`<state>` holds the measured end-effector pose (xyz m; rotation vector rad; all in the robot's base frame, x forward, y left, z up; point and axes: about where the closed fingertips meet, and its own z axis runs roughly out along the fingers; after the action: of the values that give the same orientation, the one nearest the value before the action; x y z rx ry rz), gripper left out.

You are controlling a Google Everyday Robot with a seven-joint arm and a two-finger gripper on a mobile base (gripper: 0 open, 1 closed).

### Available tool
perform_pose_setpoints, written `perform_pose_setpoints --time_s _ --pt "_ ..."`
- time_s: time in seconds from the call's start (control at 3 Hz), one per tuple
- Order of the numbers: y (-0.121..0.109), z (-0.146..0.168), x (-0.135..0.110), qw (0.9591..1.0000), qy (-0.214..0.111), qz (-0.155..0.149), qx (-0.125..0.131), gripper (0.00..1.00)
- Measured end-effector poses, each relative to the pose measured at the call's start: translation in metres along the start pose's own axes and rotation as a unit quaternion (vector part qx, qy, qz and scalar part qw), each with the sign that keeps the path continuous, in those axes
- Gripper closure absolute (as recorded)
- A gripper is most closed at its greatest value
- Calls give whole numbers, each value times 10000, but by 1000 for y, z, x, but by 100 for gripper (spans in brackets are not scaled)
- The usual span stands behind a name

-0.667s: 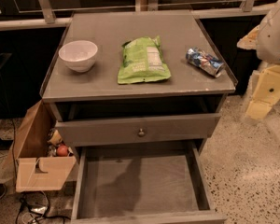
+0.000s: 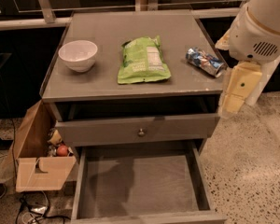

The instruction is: Place green rice chip bag into middle drawer

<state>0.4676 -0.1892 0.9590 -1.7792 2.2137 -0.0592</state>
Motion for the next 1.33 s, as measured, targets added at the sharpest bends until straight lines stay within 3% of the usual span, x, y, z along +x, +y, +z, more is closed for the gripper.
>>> perform_pose_setpoints --time_s 0.67,1.0,1.33 --pt "-4 7 -14 9999 -156 12 53 0" --pt "-24 17 -44 9994 -303 -77 128 0" --pt "-53 56 -80 9992 -313 -255 -16 0"
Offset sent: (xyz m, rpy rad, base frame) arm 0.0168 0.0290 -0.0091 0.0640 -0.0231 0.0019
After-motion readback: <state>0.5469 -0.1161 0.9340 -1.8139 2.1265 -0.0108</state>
